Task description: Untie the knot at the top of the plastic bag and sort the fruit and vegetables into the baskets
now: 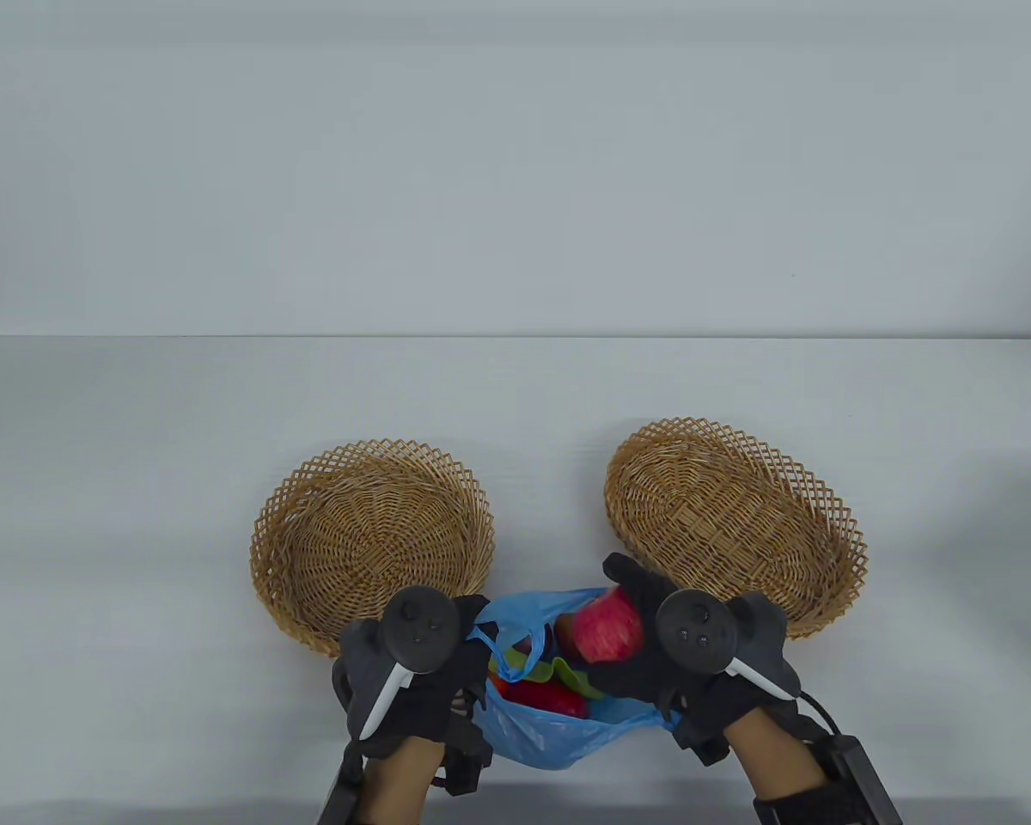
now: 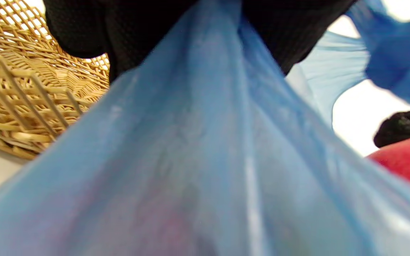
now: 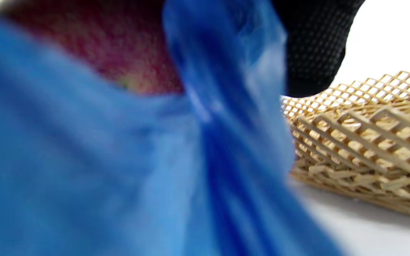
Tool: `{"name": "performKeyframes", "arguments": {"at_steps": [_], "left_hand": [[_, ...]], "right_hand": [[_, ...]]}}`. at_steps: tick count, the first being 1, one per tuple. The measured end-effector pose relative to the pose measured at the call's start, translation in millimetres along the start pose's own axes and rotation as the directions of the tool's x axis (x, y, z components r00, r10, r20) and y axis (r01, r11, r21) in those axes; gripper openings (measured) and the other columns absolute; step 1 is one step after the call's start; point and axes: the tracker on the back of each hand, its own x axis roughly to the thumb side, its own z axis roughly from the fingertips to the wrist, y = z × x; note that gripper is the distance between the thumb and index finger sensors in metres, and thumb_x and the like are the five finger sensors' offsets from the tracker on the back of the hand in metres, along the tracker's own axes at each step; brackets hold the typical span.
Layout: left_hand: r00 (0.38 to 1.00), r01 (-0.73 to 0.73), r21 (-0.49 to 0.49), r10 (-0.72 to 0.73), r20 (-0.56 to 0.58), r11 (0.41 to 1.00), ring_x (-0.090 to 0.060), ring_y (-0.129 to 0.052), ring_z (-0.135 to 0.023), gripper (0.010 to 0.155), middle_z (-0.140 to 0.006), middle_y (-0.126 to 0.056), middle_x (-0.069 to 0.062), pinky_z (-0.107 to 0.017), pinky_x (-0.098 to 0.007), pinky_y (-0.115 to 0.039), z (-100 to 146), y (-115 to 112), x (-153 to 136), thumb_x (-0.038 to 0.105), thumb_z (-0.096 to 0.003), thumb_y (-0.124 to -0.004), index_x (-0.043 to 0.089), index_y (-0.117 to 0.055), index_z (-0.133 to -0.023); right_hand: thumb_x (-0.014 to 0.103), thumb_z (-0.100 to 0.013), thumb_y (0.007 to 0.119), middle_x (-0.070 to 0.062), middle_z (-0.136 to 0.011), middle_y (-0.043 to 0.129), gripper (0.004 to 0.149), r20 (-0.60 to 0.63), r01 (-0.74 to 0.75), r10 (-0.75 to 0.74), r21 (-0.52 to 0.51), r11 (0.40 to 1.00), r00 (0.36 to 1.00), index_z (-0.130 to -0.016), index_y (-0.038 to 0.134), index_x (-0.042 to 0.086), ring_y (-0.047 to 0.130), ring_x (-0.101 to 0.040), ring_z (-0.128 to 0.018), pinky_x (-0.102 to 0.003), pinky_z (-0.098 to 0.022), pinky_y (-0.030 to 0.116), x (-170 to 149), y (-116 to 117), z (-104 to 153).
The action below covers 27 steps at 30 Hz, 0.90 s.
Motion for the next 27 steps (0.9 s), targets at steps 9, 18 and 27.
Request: {"name": "performKeyframes", "arguments": {"at_steps": [9,18,27], "left_hand": [[0.999,-0.030,-0.028,0.031,0.024,0.999,-0.027,-0.103,-0.065,0.042,-0.079,-0.096,0.000,-0.070,-0.057,-0.066,-0.5,-2.2,0.9,0.042,-0.0468,-0.079,0.029,-0.084,-0.086],[0.984,-0.113,-0.165,0.134,0.119,0.980,-0.028,-0.101,-0.073,0.042,-0.085,-0.094,0.000,-0.072,-0.059,-0.063,-1.4,-13.3,7.9,0.043,-0.0471,-0.078,0.031,-0.083,-0.087],[0.970,-0.203,-0.199,0.225,0.091,0.959,-0.025,-0.103,-0.073,0.044,-0.087,-0.095,-0.001,-0.072,-0.057,-0.065,-4.4,-15.0,4.9,0.044,-0.0490,-0.075,0.028,-0.079,-0.089]], "right_hand": [[0.063,-0.019,0.104,-0.018,-0.103,0.068,0.104,0.021,-0.027,0.027,0.017,0.999,0.999,-0.099,0.040,0.044,0.108,-0.025,-0.048,-0.042,-0.037,0.091,6.3,3.0,-1.0],[0.067,-0.021,0.100,-0.019,-0.099,0.073,0.105,0.040,0.037,-0.040,0.070,0.997,0.998,-0.102,0.038,0.039,0.109,-0.018,-0.043,-0.038,-0.036,0.093,18.7,15.1,0.1],[0.038,-0.027,0.106,-0.021,-0.109,0.049,0.116,0.082,0.075,-0.088,0.149,0.986,0.993,-0.105,0.023,0.018,0.108,-0.013,-0.061,-0.033,-0.050,0.096,30.6,22.6,1.1]]}}
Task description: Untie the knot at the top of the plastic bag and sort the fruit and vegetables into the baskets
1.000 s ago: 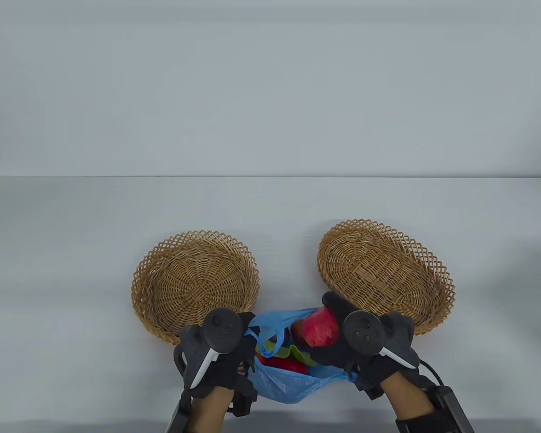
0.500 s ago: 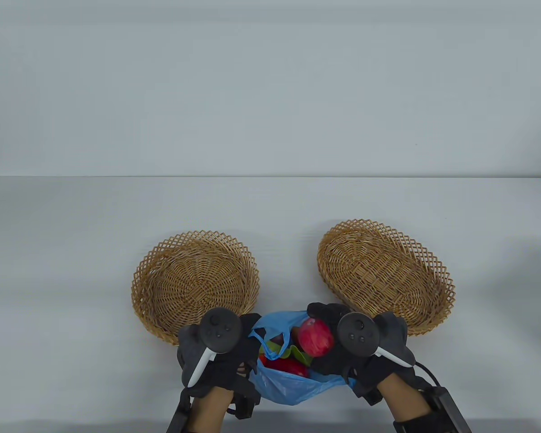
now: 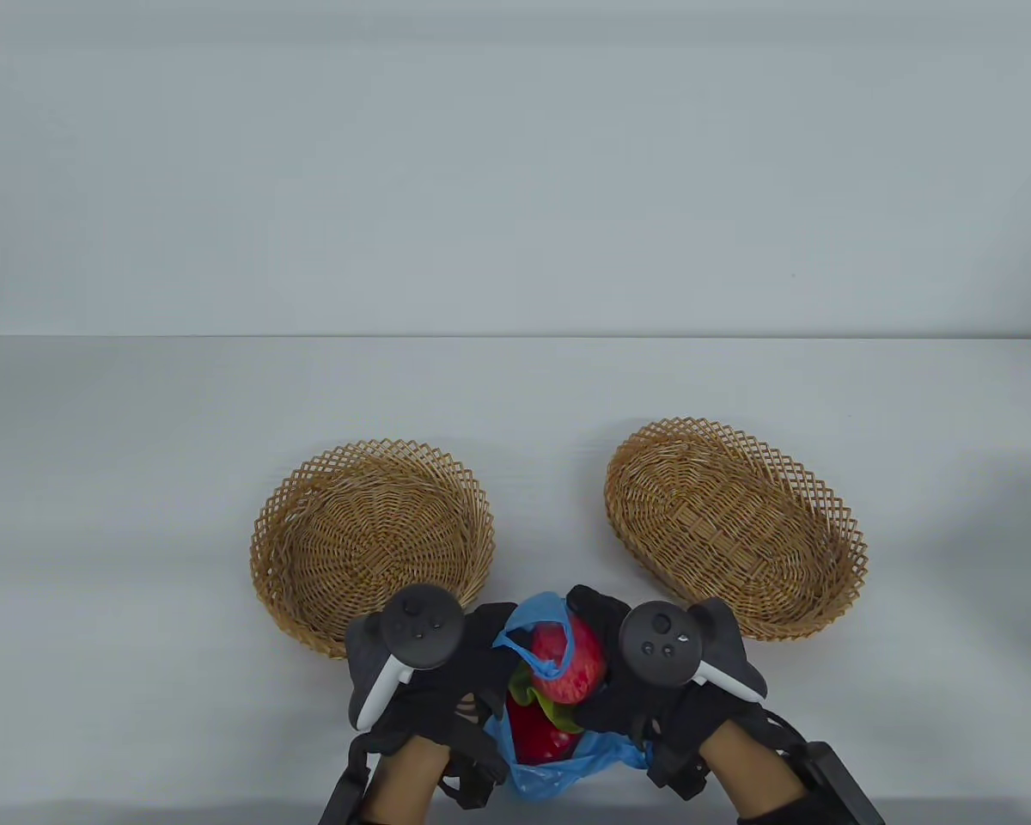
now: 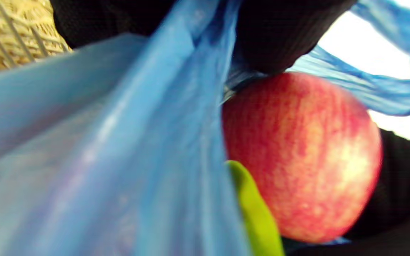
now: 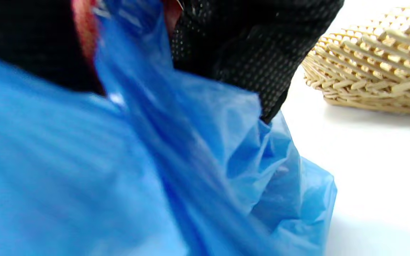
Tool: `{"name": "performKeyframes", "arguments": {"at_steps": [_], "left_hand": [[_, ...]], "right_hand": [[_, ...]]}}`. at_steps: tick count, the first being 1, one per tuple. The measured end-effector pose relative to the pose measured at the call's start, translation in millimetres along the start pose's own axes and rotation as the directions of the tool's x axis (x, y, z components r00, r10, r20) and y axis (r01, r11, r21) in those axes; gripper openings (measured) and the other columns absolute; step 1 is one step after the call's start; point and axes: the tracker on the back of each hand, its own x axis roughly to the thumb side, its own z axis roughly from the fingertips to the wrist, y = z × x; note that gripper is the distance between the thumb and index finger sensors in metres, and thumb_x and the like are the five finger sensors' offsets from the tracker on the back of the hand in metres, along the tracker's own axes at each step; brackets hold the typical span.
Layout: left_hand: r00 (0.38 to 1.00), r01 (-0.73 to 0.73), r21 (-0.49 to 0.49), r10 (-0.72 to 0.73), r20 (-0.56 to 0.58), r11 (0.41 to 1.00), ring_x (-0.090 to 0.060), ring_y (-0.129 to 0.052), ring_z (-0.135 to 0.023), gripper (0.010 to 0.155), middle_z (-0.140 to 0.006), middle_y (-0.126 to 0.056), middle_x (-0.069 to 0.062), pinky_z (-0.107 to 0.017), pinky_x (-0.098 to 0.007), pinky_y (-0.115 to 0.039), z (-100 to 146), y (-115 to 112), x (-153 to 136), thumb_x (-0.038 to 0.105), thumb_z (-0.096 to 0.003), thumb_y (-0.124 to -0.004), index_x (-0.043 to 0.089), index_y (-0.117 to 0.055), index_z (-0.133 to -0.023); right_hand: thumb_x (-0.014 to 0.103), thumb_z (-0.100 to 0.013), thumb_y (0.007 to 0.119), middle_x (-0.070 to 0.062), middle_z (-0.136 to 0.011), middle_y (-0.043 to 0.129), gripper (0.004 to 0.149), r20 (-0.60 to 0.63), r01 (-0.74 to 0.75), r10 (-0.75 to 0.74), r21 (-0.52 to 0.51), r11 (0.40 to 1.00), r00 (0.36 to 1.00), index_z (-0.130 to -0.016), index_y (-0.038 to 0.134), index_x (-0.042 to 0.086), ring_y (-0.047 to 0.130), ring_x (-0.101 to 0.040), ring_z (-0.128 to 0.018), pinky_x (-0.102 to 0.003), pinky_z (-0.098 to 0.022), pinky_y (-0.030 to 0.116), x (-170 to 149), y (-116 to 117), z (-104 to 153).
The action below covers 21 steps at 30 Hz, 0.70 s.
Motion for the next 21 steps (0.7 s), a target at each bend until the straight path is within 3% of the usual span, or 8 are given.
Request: {"name": "performKeyframes", "arguments": {"at_steps": [3,5,7,9,12,15,18,21], "left_hand": [[1.000,0.018,0.012,-0.018,0.000,1.000,-0.024,-0.104,-0.071,0.044,-0.085,-0.096,0.000,-0.072,-0.056,-0.066,0.1,0.5,0.2,0.044,-0.0490,-0.075,0.028,-0.079,-0.089],[1.000,0.007,0.015,-0.007,-0.003,1.000,-0.023,-0.104,-0.070,0.044,-0.084,-0.097,0.000,-0.072,-0.056,-0.066,-0.2,1.1,-1.0,0.044,-0.0493,-0.074,0.027,-0.078,-0.089],[1.000,-0.011,0.013,0.011,-0.002,1.000,-0.023,-0.104,-0.070,0.044,-0.084,-0.096,-0.001,-0.072,-0.056,-0.065,-0.4,1.9,-1.9,0.044,-0.0495,-0.074,0.027,-0.078,-0.089],[1.000,-0.007,0.008,0.007,0.001,1.000,-0.024,-0.104,-0.070,0.044,-0.084,-0.097,0.000,-0.072,-0.057,-0.065,-0.5,1.3,-1.9,0.044,-0.0491,-0.075,0.027,-0.079,-0.089],[1.000,0.020,0.040,-0.020,-0.012,0.999,-0.025,-0.104,-0.069,0.043,-0.084,-0.097,-0.001,-0.072,-0.057,-0.065,1.3,2.7,-0.9,0.044,-0.0488,-0.075,0.027,-0.080,-0.088],[0.993,0.112,0.146,-0.103,-0.063,0.983,-0.027,-0.103,-0.071,0.043,-0.084,-0.096,-0.002,-0.072,-0.058,-0.064,5.8,9.5,-0.4,0.044,-0.0482,-0.076,0.029,-0.081,-0.088],[0.985,0.158,0.182,-0.143,-0.096,0.971,-0.031,-0.097,-0.076,0.042,-0.090,-0.091,-0.005,-0.072,-0.059,-0.062,8.2,13.8,-1.3,0.045,-0.0478,-0.077,0.031,-0.082,-0.088],[0.976,0.202,0.197,-0.181,-0.118,0.959,-0.036,-0.091,-0.081,0.042,-0.096,-0.082,-0.011,-0.071,-0.061,-0.058,9.6,15.2,0.0,0.044,-0.0474,-0.079,0.032,-0.084,-0.087]], "right_hand": [[0.043,-0.025,0.105,-0.017,-0.108,0.052,0.114,0.006,-0.113,0.115,-0.132,0.985,0.993,-0.104,0.026,0.024,0.109,-0.011,-0.056,-0.033,-0.046,0.095,7.6,-1.4,4.8],[0.050,-0.023,0.104,-0.013,-0.109,0.053,0.113,0.008,-0.187,0.193,-0.210,0.960,0.981,-0.104,0.028,0.031,0.106,-0.016,-0.052,-0.039,-0.043,0.091,12.3,-3.6,8.4],[0.063,-0.021,0.099,-0.012,-0.112,0.051,0.111,-0.007,-0.282,0.290,-0.252,0.926,0.957,-0.104,0.032,0.033,0.100,-0.021,-0.065,-0.045,-0.051,0.086,15.5,-4.7,10.9],[0.069,-0.020,0.095,-0.012,-0.116,0.041,0.107,0.003,-0.307,0.317,-0.249,0.919,0.948,-0.105,0.042,0.029,0.077,-0.032,-0.094,-0.057,-0.067,0.071,18.4,-2.3,12.2],[0.069,-0.021,0.094,-0.010,-0.116,0.043,0.105,0.008,-0.310,0.325,-0.278,0.909,0.946,-0.104,0.048,0.024,0.061,-0.035,-0.105,-0.066,-0.074,0.057,20.1,-4.7,14.2],[0.072,-0.021,0.092,-0.010,-0.115,0.046,0.104,0.001,-0.237,0.251,-0.330,0.914,0.968,-0.103,0.051,0.022,0.061,-0.035,-0.105,-0.067,-0.075,0.056,15.2,-18.5,17.8],[0.071,-0.022,0.092,-0.007,-0.112,0.054,0.104,0.022,-0.033,0.045,-0.385,0.922,0.999,-0.103,0.050,0.021,0.068,-0.032,-0.101,-0.067,-0.074,0.057,1.6,-38.0,24.6],[0.070,-0.023,0.093,-0.009,-0.106,0.065,0.105,0.040,0.106,-0.099,-0.447,0.888,0.994,-0.104,0.048,0.020,0.079,-0.028,-0.091,-0.066,-0.072,0.058,-11.4,-54.1,32.0]]}}
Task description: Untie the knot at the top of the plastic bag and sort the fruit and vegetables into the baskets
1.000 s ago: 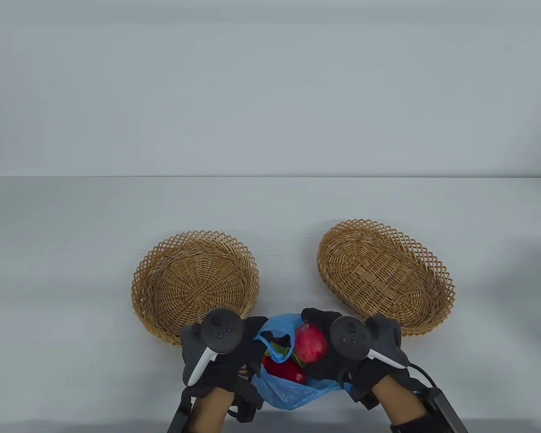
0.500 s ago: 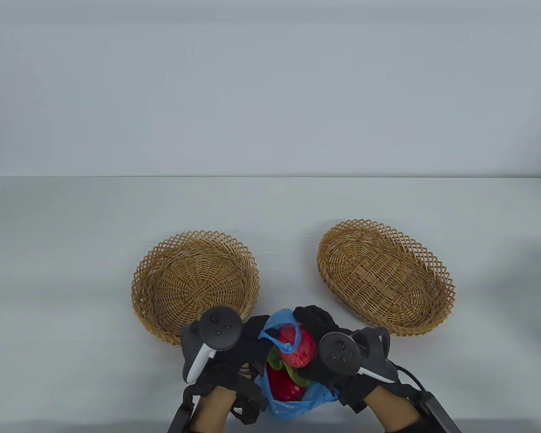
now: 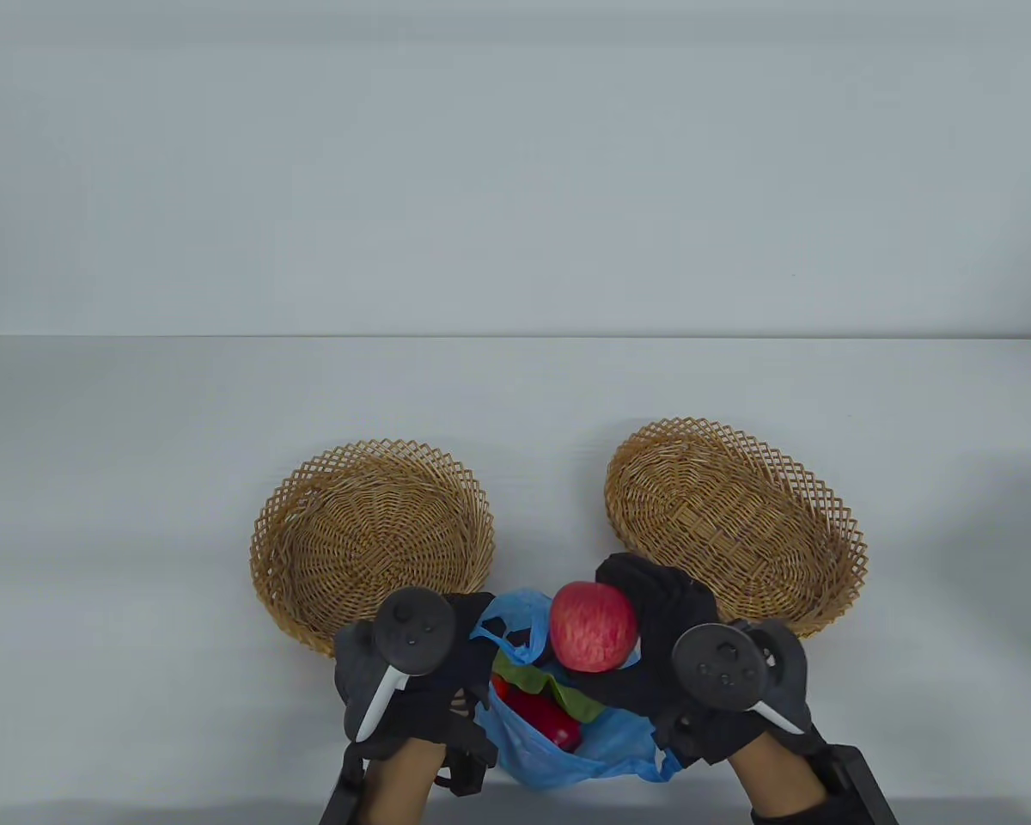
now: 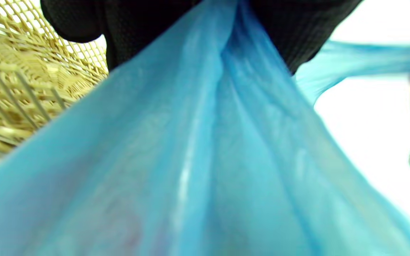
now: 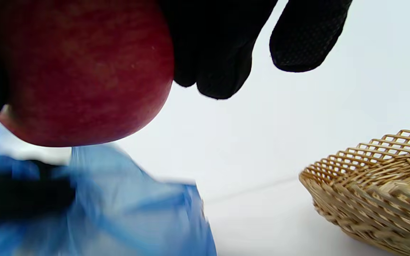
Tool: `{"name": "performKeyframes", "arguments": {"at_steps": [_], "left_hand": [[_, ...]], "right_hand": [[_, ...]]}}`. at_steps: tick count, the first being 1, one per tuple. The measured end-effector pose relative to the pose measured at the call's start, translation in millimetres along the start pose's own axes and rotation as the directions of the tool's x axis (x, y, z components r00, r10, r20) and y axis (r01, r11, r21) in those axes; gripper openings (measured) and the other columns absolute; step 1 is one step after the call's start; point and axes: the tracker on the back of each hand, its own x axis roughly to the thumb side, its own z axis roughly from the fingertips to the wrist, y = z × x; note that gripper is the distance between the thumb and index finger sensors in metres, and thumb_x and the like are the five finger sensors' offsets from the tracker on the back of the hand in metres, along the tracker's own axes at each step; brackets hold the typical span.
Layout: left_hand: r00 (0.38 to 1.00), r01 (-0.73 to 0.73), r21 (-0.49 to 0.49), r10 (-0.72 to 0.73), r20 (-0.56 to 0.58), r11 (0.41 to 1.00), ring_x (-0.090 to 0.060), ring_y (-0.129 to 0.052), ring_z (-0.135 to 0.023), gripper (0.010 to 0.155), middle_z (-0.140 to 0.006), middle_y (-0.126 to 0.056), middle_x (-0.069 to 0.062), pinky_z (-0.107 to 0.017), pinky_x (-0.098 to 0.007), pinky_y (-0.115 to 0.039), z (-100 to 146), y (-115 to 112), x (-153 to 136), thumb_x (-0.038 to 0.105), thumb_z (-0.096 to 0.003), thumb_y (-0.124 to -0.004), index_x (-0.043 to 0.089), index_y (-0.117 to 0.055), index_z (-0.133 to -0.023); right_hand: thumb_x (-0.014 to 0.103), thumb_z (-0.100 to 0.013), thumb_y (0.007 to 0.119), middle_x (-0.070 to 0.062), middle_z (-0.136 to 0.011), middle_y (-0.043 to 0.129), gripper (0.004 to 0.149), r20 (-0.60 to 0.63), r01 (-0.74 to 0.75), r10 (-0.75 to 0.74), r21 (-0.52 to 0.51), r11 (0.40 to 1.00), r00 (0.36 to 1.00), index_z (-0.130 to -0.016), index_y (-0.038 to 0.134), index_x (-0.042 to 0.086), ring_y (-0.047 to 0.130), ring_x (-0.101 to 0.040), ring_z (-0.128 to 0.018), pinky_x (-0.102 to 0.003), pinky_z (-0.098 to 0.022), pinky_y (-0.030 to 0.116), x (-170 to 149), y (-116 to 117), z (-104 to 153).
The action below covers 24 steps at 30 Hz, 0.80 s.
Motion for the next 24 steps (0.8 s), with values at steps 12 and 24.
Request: {"name": "performKeyframes", "arguments": {"at_steps": [12,24], "left_hand": [[0.987,0.158,0.119,-0.155,-0.033,0.980,-0.026,-0.103,-0.051,0.042,-0.067,-0.101,-0.002,-0.064,-0.055,-0.071,5.3,9.0,3.2,0.041,-0.0465,-0.082,0.027,-0.086,-0.086],[0.982,0.183,0.039,-0.181,-0.056,0.982,-0.027,-0.106,-0.049,0.043,-0.066,-0.103,-0.004,-0.060,-0.054,-0.075,2.5,7.5,-0.8,0.037,-0.0444,-0.086,0.024,-0.087,-0.086]], "right_hand": [[0.070,-0.032,0.090,-0.020,-0.095,0.076,0.105,-0.432,-0.158,0.074,-0.162,0.974,0.899,-0.106,0.043,0.011,0.087,-0.036,-0.074,-0.067,-0.063,0.063,-73.6,-45.5,-0.7],[0.063,-0.039,0.089,-0.025,-0.099,0.071,0.099,-0.589,-0.432,0.481,0.236,0.871,0.649,-0.109,0.039,0.015,0.083,-0.043,-0.079,-0.070,-0.063,0.058,-117.7,-17.8,-3.4]]}}
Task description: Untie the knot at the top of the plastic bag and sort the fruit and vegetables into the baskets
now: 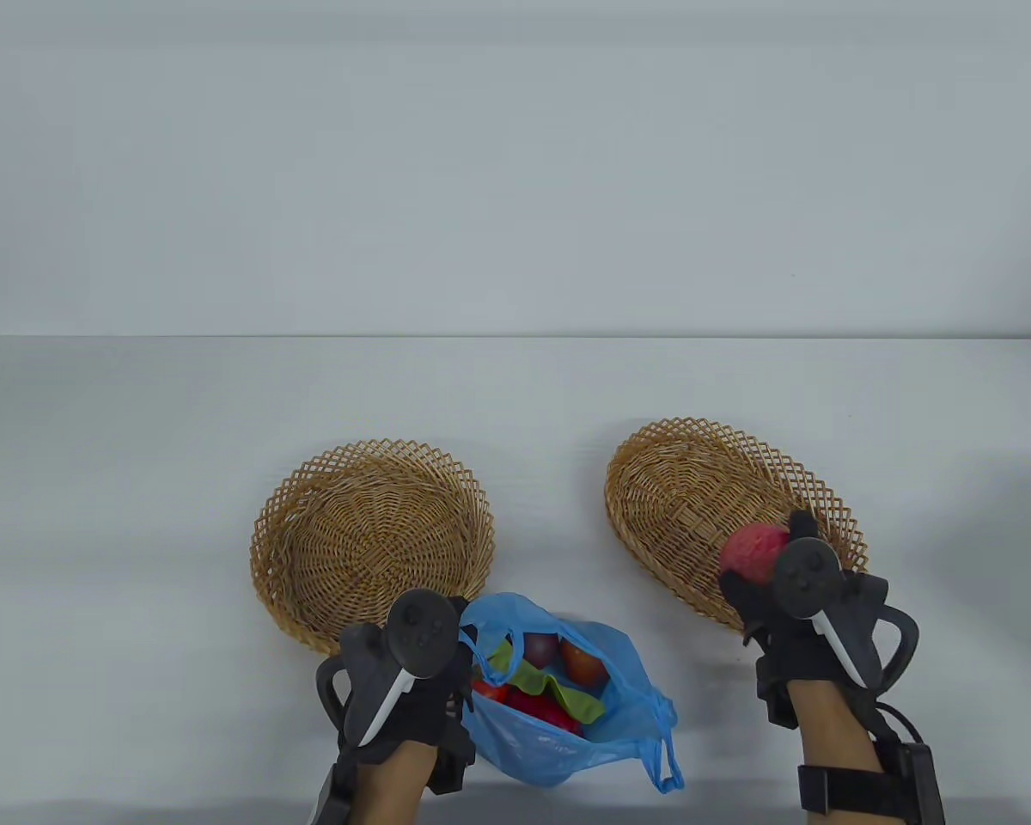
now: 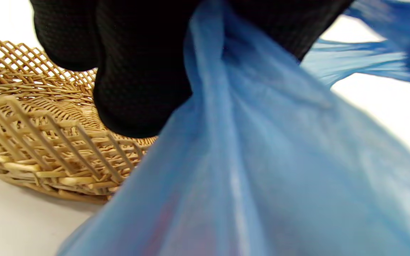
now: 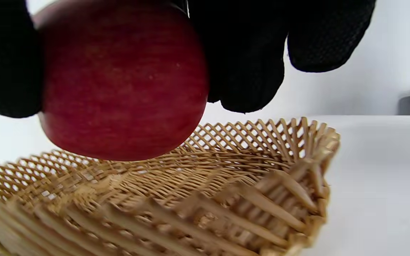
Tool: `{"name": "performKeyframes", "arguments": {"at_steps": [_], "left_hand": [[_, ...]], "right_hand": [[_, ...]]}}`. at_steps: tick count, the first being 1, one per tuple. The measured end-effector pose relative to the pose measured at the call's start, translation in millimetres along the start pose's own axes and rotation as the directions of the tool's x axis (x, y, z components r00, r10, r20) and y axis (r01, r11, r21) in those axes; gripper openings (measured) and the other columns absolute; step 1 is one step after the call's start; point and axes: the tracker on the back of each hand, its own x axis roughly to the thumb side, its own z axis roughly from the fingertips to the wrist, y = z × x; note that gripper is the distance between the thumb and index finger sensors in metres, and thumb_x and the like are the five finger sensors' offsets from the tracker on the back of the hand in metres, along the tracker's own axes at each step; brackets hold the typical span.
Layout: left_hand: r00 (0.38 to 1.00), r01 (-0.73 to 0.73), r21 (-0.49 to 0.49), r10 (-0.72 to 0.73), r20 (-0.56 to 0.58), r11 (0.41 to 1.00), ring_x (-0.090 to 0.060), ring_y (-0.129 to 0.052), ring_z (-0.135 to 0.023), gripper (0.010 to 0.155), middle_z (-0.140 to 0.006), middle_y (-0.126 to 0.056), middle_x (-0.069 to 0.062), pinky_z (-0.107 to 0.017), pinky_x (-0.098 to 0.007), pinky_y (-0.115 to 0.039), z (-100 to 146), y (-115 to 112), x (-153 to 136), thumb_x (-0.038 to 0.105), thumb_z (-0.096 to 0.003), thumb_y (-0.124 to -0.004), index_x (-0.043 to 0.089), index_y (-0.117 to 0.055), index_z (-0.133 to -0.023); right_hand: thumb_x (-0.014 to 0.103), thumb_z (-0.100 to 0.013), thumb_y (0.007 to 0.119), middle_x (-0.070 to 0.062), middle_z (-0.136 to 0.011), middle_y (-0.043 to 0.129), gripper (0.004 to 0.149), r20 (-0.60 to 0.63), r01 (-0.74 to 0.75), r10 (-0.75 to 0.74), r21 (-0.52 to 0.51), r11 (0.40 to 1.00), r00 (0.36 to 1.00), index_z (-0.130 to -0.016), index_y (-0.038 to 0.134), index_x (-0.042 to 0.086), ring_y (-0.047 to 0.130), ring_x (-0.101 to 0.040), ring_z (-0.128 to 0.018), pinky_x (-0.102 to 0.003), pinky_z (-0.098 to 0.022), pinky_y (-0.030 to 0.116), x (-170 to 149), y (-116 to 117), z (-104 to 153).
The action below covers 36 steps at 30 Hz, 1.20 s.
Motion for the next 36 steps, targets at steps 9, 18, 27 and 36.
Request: {"name": "performKeyframes", "arguments": {"at_steps": [9,18,27,36], "left_hand": [[0.999,-0.027,-0.001,0.027,0.016,1.000,-0.025,-0.106,-0.048,0.043,-0.066,-0.103,-0.003,-0.060,-0.053,-0.076,-0.2,-1.4,0.6,0.037,-0.0450,-0.085,0.025,-0.086,-0.086],[0.999,-0.046,-0.004,0.046,0.026,0.999,-0.025,-0.106,-0.049,0.043,-0.067,-0.103,-0.002,-0.061,-0.052,-0.076,0.2,-1.4,1.2,0.038,-0.0454,-0.084,0.026,-0.085,-0.086],[0.997,-0.065,0.011,0.065,0.043,0.998,-0.024,-0.107,-0.048,0.043,-0.066,-0.103,-0.001,-0.060,-0.052,-0.077,1.7,0.6,2.8,0.039,-0.0455,-0.083,0.026,-0.085,-0.086],[0.993,-0.104,-0.008,0.104,0.058,0.995,-0.023,-0.107,-0.049,0.043,-0.067,-0.103,0.000,-0.060,-0.051,-0.077,1.7,-1.1,3.8,0.039,-0.0458,-0.083,0.026,-0.085,-0.086]], "right_hand": [[0.066,-0.041,0.082,-0.024,-0.102,0.066,0.100,0.007,-0.135,0.135,0.122,0.983,0.991,-0.110,0.034,0.012,0.078,-0.044,-0.084,-0.071,-0.065,0.054,3.2,22.2,-5.9],[0.064,-0.043,0.078,-0.026,-0.108,0.056,0.093,0.002,-0.045,0.045,0.043,0.998,0.999,-0.110,0.038,0.011,0.068,-0.048,-0.093,-0.073,-0.065,0.051,5.5,4.4,-0.4],[0.051,-0.043,0.085,-0.007,-0.090,0.089,0.055,0.309,0.115,0.000,-0.354,0.928,0.951,-0.092,0.077,0.027,0.081,-0.036,-0.085,-0.067,-0.065,0.056,46.8,-59.6,58.1],[0.040,-0.039,0.092,0.006,-0.083,0.096,0.047,0.755,0.065,0.126,-0.218,0.974,0.644,-0.084,0.081,0.038,0.104,-0.011,-0.056,-0.041,-0.057,0.085,124.9,-25.4,124.7]]}}
